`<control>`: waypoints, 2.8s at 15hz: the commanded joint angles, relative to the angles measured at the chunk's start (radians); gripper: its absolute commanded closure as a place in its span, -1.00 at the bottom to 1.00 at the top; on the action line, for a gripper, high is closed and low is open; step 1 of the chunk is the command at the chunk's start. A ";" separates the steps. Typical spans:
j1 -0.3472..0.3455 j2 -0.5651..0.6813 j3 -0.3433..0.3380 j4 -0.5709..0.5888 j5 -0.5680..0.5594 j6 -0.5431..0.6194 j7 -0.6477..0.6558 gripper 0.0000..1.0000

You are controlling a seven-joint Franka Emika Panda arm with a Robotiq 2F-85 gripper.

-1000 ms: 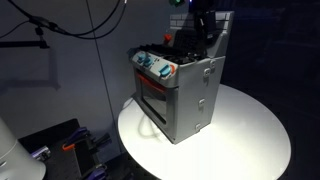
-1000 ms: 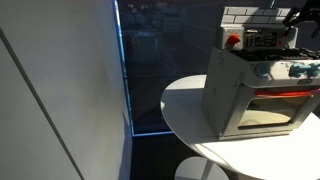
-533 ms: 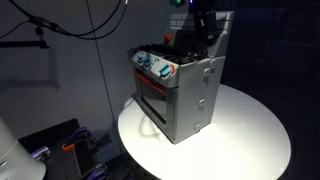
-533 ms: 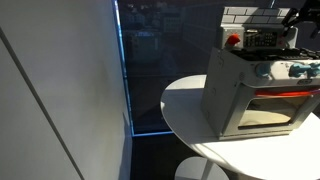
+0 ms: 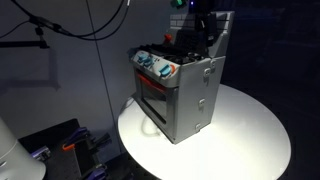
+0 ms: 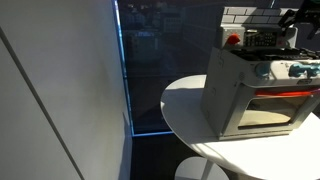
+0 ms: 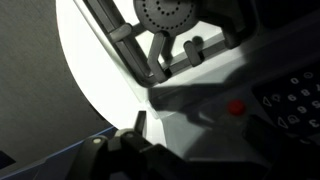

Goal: Press the orange button on the cooker

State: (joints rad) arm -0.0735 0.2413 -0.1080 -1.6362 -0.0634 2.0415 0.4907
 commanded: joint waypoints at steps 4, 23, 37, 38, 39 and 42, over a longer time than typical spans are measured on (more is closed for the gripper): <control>0.003 -0.027 -0.005 0.005 0.025 -0.047 -0.015 -1.00; -0.010 -0.230 0.005 0.028 0.047 -0.616 -0.307 -1.00; -0.005 -0.476 0.014 -0.117 0.048 -0.569 -0.477 -1.00; -0.007 -0.440 0.014 -0.079 0.052 -0.593 -0.454 -1.00; -0.007 -0.445 0.014 -0.084 0.052 -0.592 -0.455 -1.00; -0.007 -0.441 0.014 -0.084 0.052 -0.592 -0.455 -1.00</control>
